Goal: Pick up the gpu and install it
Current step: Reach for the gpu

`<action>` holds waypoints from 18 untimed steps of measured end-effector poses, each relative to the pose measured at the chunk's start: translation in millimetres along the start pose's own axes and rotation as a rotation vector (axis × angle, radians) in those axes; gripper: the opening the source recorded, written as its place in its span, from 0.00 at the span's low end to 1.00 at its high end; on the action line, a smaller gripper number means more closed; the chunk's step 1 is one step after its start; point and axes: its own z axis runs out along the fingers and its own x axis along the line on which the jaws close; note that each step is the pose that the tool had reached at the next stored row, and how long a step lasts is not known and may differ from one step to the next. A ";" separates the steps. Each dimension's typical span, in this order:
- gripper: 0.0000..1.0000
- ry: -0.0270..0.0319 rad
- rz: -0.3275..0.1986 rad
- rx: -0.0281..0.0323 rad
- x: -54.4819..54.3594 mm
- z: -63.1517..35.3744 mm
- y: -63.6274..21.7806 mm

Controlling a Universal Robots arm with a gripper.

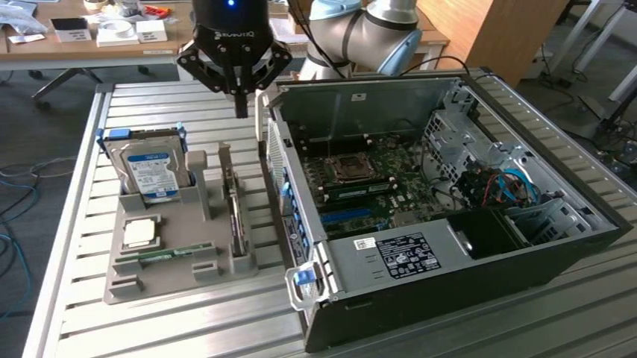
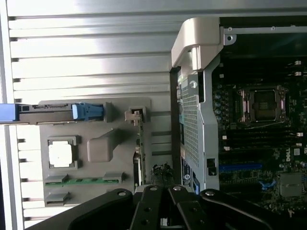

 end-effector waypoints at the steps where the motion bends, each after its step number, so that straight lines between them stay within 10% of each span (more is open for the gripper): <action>1: 0.11 0.0001 0.000 0.0000 2.5 -0.1 -0.2; 18: 0.11 0.0000 0.000 0.0000 14.0 -0.3 -1.0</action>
